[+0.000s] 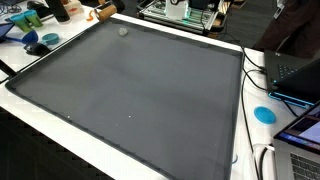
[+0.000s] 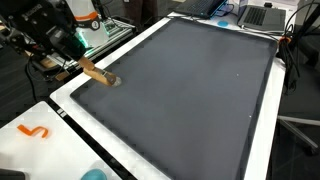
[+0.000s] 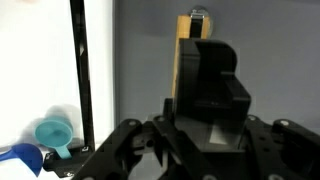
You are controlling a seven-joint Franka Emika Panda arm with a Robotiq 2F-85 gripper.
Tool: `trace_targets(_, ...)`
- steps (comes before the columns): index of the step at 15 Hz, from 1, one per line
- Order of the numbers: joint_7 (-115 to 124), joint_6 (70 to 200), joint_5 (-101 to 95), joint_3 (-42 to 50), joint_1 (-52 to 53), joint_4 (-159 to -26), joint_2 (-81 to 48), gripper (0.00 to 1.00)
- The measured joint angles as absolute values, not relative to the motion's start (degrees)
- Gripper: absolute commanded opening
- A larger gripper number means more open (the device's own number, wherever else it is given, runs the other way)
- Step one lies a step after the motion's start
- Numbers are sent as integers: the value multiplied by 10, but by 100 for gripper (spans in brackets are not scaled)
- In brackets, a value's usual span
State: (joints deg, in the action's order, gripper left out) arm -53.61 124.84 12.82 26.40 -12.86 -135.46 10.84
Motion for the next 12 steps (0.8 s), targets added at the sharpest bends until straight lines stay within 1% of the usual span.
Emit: trace_targets(12,-644,1248,192,271,-166,-1352,69,25)
